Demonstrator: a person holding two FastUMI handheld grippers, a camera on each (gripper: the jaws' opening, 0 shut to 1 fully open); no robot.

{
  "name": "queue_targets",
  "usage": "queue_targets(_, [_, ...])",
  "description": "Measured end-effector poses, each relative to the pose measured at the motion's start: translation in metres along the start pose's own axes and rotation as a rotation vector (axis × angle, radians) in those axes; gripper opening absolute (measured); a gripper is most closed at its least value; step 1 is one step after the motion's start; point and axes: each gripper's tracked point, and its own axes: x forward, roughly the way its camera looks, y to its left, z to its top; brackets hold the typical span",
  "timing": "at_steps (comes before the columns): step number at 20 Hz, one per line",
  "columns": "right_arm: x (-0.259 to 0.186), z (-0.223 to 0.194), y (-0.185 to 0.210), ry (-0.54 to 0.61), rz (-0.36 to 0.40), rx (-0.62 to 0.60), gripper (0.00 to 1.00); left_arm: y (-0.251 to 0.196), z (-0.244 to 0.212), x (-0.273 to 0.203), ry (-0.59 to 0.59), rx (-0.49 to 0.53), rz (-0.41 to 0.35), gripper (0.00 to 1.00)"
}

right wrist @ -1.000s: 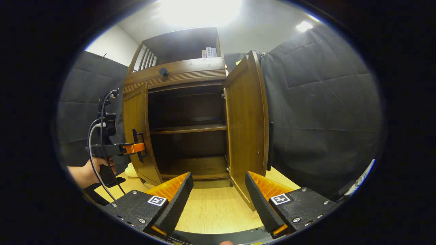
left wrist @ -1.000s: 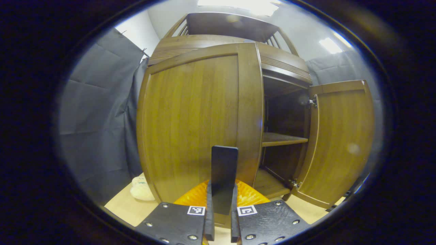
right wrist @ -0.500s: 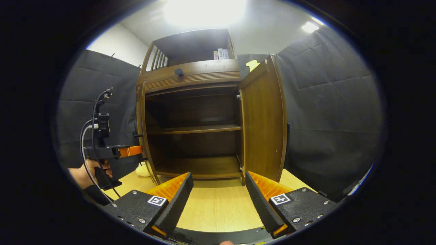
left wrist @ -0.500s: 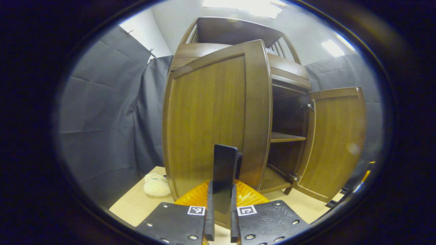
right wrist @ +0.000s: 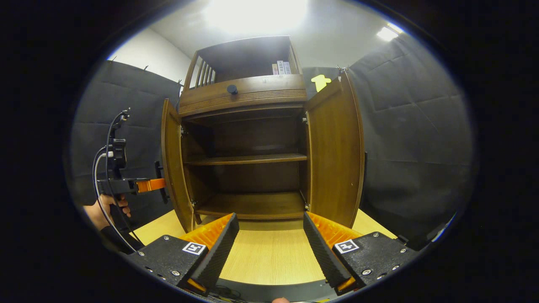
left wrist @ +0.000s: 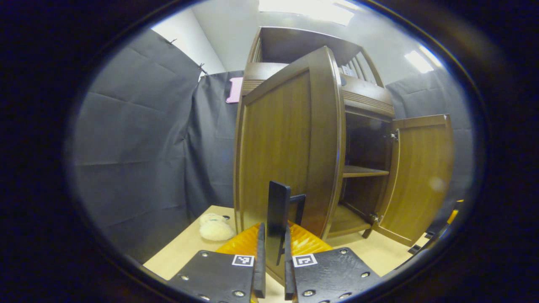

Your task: Open the right door of the double-door shoe cabinet with the right hand, and open the left door with the left hand.

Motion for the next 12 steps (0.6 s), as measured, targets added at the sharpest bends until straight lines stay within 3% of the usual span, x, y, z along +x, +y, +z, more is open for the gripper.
queue_targets(2, [0.002, 0.002, 0.004, -0.003, 0.011, 0.0, 0.95, -0.002, 0.018, -0.009, -0.004, 0.008, 0.015, 0.23])
queue_targets(8, [0.005, -0.002, 0.018, 0.008, 0.056, -0.012, 0.94, 0.002, 0.029, -0.019, -0.004, 0.031, 0.093, 0.15])
queue_targets(12, [0.008, -0.003, 0.023, 0.014, 0.072, -0.009, 0.94, 0.002, 0.035, -0.027, -0.01, 0.042, 0.125, 0.18])
